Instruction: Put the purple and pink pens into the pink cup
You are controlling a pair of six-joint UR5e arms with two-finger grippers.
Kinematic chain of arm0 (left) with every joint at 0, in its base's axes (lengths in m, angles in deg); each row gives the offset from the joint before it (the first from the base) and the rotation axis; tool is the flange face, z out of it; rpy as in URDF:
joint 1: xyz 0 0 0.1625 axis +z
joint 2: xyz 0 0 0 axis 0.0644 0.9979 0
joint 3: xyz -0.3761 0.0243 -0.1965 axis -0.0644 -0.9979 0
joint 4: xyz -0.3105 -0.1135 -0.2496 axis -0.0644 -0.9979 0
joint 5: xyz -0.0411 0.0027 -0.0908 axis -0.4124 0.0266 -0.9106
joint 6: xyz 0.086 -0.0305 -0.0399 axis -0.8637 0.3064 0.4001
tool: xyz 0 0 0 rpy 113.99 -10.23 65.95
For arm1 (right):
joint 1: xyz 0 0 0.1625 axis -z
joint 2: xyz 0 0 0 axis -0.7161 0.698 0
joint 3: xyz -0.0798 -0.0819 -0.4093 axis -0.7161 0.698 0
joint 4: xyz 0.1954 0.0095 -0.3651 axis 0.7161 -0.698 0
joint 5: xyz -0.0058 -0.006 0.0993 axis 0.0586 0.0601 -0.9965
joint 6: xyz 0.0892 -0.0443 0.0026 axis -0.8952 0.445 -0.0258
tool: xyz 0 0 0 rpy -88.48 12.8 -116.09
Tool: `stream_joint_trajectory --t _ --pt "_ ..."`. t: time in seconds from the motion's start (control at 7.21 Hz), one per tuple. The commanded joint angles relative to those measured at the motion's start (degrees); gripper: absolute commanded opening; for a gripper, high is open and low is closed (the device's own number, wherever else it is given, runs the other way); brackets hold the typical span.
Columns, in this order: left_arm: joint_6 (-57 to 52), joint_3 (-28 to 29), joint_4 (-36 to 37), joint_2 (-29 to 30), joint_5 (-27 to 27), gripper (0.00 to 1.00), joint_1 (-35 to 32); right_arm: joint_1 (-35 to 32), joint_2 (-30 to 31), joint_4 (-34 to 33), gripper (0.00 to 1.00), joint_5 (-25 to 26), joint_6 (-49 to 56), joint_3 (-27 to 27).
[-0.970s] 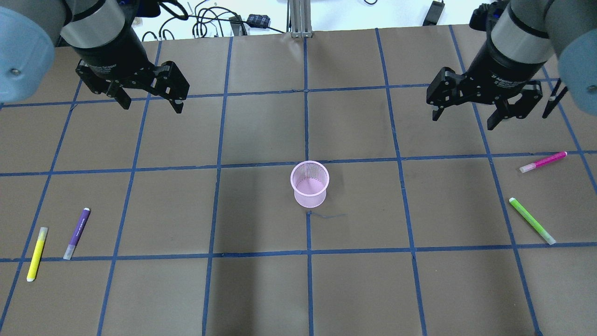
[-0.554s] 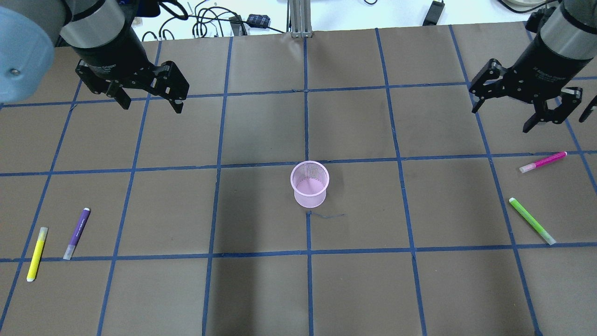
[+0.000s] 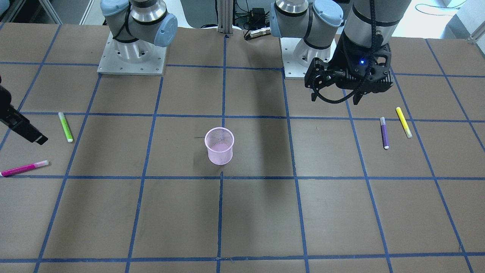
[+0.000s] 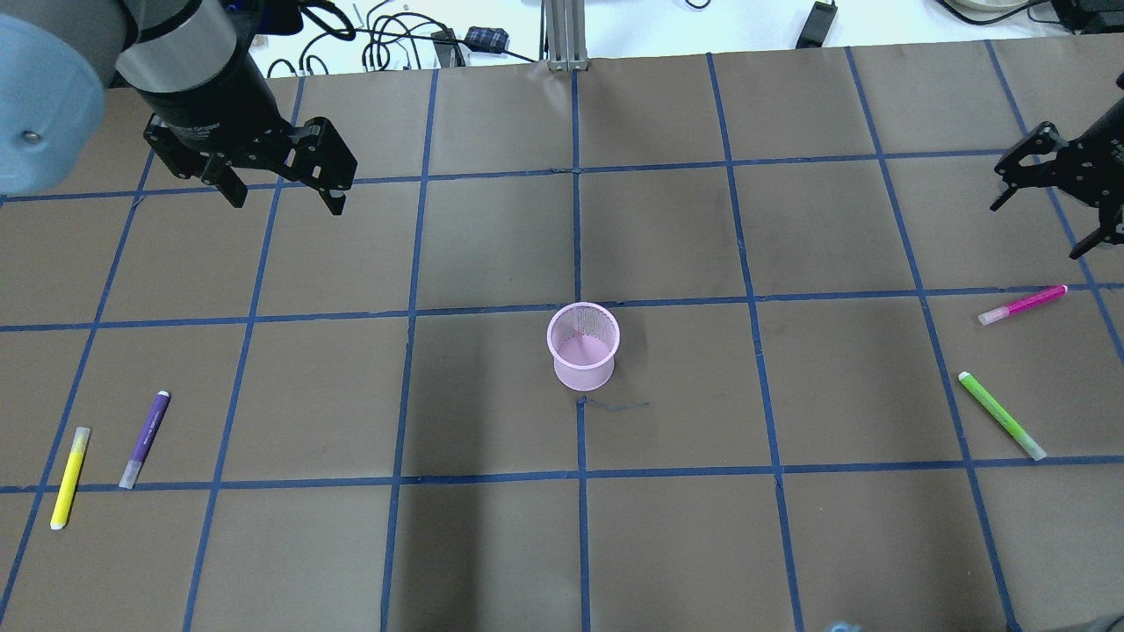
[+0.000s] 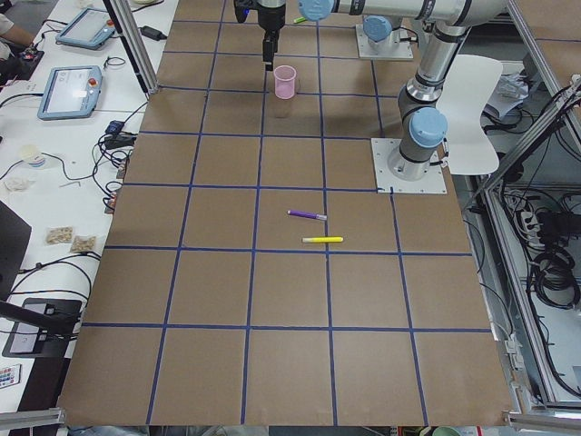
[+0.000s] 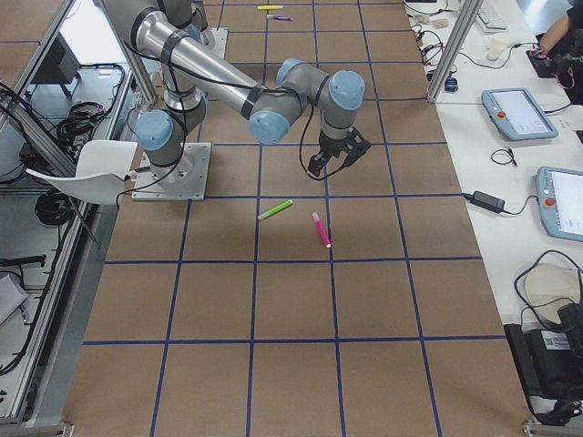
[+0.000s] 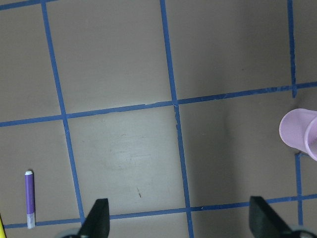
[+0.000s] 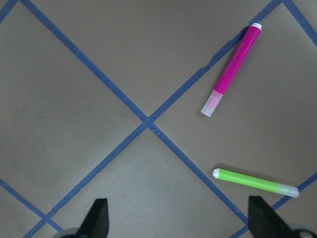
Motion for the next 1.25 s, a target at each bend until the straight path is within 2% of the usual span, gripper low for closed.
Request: stream_joint_trajectory --t 0.0,0.14,0.28,0.55,0.69,0.83,0.97,1.11 --pt "-2.1 -1.9 -1.3 -0.7 1.3 1.0 1.7 6.0 -4.3 -2.2 1.0 0.1 2.4 -0.1" --pt "-9.8 -4.9 -0.6 0.0 2.0 1.0 8.2 7.2 -6.9 -7.2 1.0 0.9 5.4 0.0" --pt "-19.9 -7.6 3.3 1.4 0.7 1.0 15.9 7.4 -9.6 -10.7 1.0 1.1 5.5 -0.1" --pt "-35.1 -10.6 6.1 5.2 0.8 1.0 27.4 11.1 -14.1 -13.8 1.0 0.6 6.2 0.0" --pt "-36.3 -12.1 8.6 7.7 1.2 1.0 28.9 11.1 -15.6 -15.9 1.0 0.7 6.3 0.0" --pt "-36.3 -14.8 15.1 10.3 2.2 1.0 29.1 11.1 -16.7 -16.4 1.0 0.0 5.6 0.1" --pt "-35.8 -17.9 20.2 12.4 9.6 1.0 29.1 11.1 -17.8 -17.1 0.96 -0.2 4.4 0.3" --pt "-35.8 -19.4 20.8 13.1 12.7 1.0 29.3 11.1 -18.7 -17.3 0.92 -0.3 0.2 0.2"
